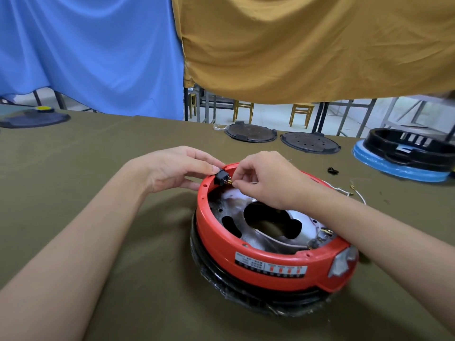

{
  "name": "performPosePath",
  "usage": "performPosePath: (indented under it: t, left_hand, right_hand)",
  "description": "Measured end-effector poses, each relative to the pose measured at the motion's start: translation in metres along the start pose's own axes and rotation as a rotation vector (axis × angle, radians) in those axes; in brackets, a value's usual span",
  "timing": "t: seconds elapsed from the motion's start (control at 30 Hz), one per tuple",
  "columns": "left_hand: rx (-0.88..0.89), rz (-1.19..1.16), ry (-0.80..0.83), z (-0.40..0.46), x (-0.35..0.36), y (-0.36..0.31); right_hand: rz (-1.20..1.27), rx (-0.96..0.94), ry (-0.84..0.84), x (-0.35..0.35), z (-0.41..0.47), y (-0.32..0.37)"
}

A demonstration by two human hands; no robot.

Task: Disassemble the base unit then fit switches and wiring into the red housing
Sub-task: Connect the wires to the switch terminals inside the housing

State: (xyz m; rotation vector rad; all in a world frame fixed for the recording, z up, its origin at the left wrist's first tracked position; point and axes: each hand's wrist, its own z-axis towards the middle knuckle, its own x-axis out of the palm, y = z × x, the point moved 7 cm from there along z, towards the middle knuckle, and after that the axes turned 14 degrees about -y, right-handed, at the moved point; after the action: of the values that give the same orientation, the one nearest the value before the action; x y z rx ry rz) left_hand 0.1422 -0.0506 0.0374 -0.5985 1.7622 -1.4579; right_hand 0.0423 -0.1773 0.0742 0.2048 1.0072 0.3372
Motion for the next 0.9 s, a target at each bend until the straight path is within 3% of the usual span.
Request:
performPosePath:
  t: [0.9]
  left_hand:
    - [0.011, 0.017, -0.007, 0.0029, -0.0005, 0.0010]
  right_hand:
    - [-0.077, -0.096, -0.025, 0.0018, -0.0028, 0.0096]
